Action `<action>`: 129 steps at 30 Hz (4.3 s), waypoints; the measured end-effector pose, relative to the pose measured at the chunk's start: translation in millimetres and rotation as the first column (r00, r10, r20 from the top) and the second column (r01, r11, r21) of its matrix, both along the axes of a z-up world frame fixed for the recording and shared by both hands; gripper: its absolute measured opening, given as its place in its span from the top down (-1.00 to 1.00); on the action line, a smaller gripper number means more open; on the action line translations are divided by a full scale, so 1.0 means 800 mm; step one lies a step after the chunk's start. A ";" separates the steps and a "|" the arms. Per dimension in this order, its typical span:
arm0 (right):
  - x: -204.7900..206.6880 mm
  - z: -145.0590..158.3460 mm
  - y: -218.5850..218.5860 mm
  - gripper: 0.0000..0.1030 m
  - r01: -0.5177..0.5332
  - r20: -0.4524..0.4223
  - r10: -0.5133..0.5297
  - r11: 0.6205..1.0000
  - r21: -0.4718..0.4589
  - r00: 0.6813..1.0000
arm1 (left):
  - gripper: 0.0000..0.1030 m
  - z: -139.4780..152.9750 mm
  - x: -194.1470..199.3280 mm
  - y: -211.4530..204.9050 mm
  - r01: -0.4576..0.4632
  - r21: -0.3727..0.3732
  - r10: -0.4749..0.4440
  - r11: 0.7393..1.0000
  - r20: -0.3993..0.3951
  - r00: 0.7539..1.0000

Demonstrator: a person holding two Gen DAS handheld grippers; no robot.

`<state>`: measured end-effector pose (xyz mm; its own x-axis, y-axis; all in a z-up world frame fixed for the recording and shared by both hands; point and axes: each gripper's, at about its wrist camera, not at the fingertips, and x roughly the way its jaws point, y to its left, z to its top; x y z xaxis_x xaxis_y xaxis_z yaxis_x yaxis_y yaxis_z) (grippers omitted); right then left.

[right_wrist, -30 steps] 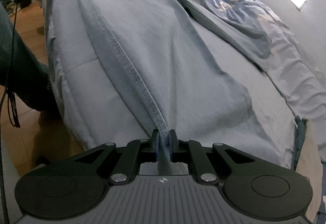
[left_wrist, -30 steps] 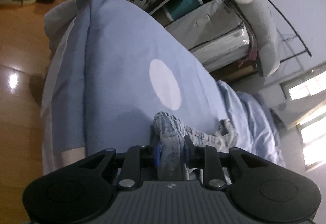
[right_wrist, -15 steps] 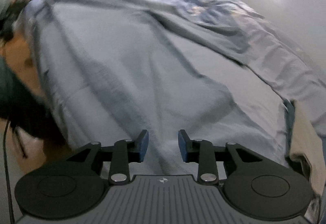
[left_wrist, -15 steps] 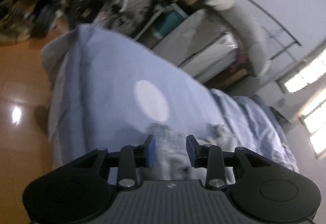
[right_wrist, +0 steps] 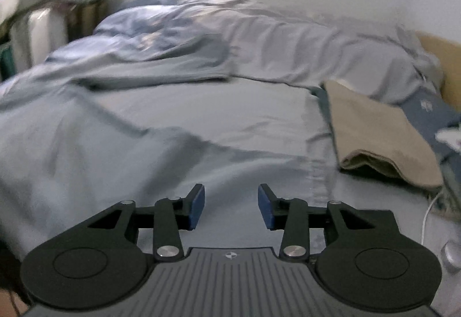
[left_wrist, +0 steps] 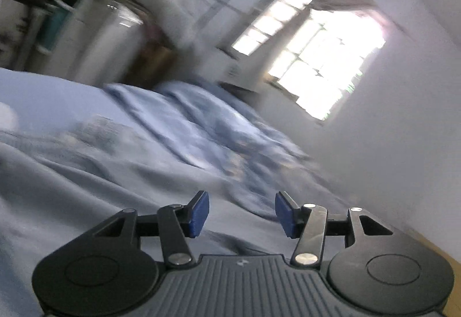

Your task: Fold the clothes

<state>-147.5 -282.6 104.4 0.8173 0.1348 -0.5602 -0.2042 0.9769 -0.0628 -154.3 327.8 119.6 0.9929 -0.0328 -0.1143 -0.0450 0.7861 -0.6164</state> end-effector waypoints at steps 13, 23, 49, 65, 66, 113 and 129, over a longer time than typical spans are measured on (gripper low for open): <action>0.130 -0.050 -0.105 0.18 0.178 -0.042 -0.174 0.969 0.172 0.984 | 0.03 -0.016 0.083 -0.205 0.352 0.079 -0.351 0.933 -0.031 0.936; 0.178 -0.082 -0.133 0.25 0.174 -0.129 -0.147 0.957 0.232 0.981 | 0.03 -0.053 0.122 -0.317 0.497 0.094 -0.488 0.862 -0.103 0.866; 0.128 -0.066 -0.114 0.25 0.255 -0.021 -0.254 0.963 0.085 0.967 | 0.03 -0.091 0.159 -0.308 0.437 0.032 -0.423 0.899 -0.196 0.885; 0.116 -0.018 0.016 0.18 0.067 0.028 -0.073 0.981 0.182 0.997 | -0.18 -0.066 0.170 -0.273 0.344 -0.123 -0.360 0.931 -0.142 0.922; 0.118 -0.010 0.024 0.13 0.060 0.039 -0.069 0.980 0.188 0.997 | -0.19 -0.064 0.170 -0.270 0.338 -0.126 -0.353 0.933 -0.134 0.926; 0.418 -0.017 0.245 0.91 -0.275 0.214 0.212 0.903 0.331 0.954 | -0.26 -0.101 0.186 -0.155 0.018 -0.307 -0.085 0.952 -0.208 0.974; 0.200 -0.017 0.255 0.35 -0.439 0.119 0.432 0.898 0.034 0.894 | -0.26 -0.111 0.204 -0.159 0.119 -0.421 -0.228 0.899 -0.220 0.948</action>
